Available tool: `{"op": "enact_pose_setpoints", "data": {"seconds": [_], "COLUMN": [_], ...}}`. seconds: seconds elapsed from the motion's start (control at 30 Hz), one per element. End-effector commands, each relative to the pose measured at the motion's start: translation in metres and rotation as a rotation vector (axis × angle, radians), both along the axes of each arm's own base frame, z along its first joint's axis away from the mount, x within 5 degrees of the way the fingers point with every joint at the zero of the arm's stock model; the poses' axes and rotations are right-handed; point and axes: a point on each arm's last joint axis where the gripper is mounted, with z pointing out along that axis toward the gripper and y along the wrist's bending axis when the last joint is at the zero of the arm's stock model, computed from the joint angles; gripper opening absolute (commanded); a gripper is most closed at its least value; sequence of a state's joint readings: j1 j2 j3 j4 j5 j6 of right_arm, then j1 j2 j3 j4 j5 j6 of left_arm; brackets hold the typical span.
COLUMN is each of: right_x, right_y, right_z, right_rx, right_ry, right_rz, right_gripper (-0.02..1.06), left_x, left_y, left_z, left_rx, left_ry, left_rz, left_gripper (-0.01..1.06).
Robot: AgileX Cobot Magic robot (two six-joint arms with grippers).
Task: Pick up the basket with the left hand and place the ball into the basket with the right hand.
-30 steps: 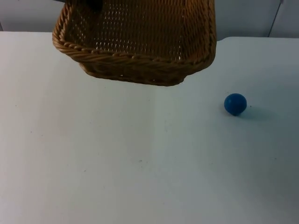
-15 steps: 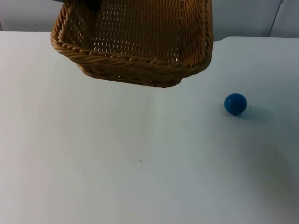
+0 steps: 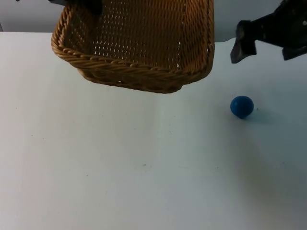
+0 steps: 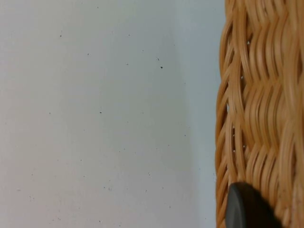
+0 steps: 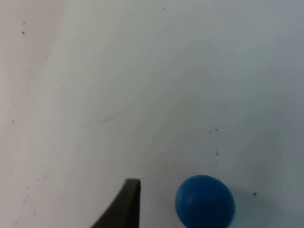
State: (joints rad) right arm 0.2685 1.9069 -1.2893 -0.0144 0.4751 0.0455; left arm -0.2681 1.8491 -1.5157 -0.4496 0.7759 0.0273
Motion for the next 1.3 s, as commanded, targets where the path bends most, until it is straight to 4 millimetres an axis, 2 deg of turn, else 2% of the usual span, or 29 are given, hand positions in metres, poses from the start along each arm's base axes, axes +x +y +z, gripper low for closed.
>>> {"op": "enact_pose_setpoints", "data": {"seconds": [0.0, 0.07, 0.1, 0.2, 0.43, 0.67, 0.7, 0.73, 0.83, 0.9, 1.07, 1.13, 1.27], "right_x": [0.008, 0.016, 0.016, 0.022, 0.023, 0.025, 0.025, 0.025, 0.025, 0.025, 0.024, 0.021, 0.021], "right_y": [0.008, 0.01, 0.01, 0.012, 0.012, 0.012, 0.012, 0.012, 0.013, 0.013, 0.012, 0.011, 0.011], "right_z": [-0.013, -0.032, -0.032, -0.053, -0.08, -0.08, -0.08, -0.08, -0.08, -0.08, -0.085, -0.095, -0.102], "right_rx": [-0.011, -0.012, -0.012, -0.028, -0.042, -0.037, -0.037, -0.037, -0.035, -0.035, -0.041, -0.055, -0.059], "right_ry": [0.021, 0.066, 0.066, 0.125, 0.171, 0.154, 0.154, 0.154, 0.155, 0.155, 0.173, 0.221, 0.233], "right_rz": [0.016, -0.003, -0.003, -0.006, -0.01, -0.01, -0.008, -0.008, -0.011, -0.011, -0.011, -0.012, -0.012], "right_gripper": [1.04, 1.04, 1.04, 1.04, 1.04, 1.01, 0.95, 0.95, 0.78, 0.72, 0.71, 0.71, 0.71], "left_x": [0.0, 0.0, 0.0, 0.0, 0.003, 0.005, 0.005, 0.005, 0.005, 0.005, 0.005, 0.005, 0.005], "left_y": [-0.001, -0.001, -0.001, -0.001, -0.002, -0.003, -0.003, -0.003, -0.003, -0.003, -0.003, -0.003, -0.003], "left_z": [0.007, 0.007, 0.007, 0.007, -0.001, -0.006, -0.006, -0.006, -0.007, -0.007, -0.007, -0.007, -0.007], "left_rx": [-0.02, -0.02, -0.02, -0.02, -0.013, -0.016, -0.016, -0.016, -0.017, -0.017, -0.018, -0.02, -0.019], "left_ry": [-0.031, -0.031, -0.031, -0.031, -0.009, 0.005, 0.005, 0.005, 0.004, 0.004, 0.006, 0.007, 0.01], "left_rz": [0.013, 0.013, 0.013, 0.013, 0.011, 0.016, 0.016, 0.016, 0.018, 0.018, 0.017, 0.018, 0.016], "left_gripper": [0.0, 0.0, 0.0, 0.0, 0.0, 0.0, 0.0, 0.0, 0.0, 0.0, 0.0, 0.0, 0.0]}}
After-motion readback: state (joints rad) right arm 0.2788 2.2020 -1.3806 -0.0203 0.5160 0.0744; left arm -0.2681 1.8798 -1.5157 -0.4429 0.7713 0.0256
